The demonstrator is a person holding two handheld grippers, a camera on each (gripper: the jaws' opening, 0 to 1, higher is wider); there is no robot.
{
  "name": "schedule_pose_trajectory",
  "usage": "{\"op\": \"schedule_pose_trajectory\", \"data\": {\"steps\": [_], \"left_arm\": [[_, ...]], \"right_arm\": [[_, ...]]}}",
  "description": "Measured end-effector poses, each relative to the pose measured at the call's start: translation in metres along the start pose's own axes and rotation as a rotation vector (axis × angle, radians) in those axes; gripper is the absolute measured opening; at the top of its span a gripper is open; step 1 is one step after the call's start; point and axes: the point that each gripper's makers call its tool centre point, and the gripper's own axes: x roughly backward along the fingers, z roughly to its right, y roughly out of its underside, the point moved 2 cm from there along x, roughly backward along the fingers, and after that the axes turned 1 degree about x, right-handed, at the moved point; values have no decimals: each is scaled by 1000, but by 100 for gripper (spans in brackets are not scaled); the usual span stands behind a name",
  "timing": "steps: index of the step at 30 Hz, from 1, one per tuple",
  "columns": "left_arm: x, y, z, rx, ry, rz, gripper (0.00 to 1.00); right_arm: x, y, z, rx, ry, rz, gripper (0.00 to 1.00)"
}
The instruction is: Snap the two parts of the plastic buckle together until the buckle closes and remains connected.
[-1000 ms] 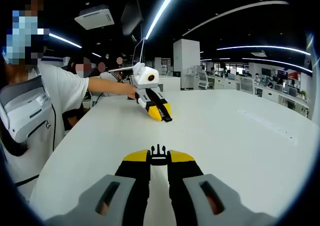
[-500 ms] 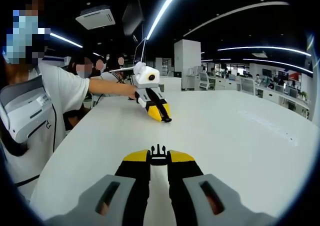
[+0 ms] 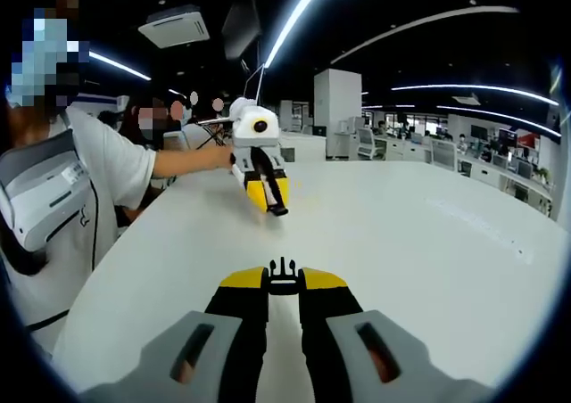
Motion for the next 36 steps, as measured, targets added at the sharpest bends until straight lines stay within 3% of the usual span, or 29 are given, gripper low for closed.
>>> {"op": "schedule_pose_trajectory", "data": {"steps": [3,8,22,27,29,32,36], "left_arm": [[-8,0,16,-37,38,-17,12],[-17,3,25,-65,63,-46,12],[-38,-20,51,-110,131,27,12],[-38,-22,50,-81,152,55,12],[-39,-23,51,-13,136,68,11],[-39,-29,54,-3,129,112,11],[-41,-33,64,16,154,116,11]], "right_arm": [[-2,2,-2,2,-7,-8,12],[-8,6,-12,17,-39,-28,12],[-10,9,-22,49,-74,-54,12],[-11,9,-24,43,-90,-54,12],[-12,9,-27,29,-104,-59,12],[-14,5,-33,14,-128,-46,12],[-16,0,-41,27,-153,-33,12]]}}
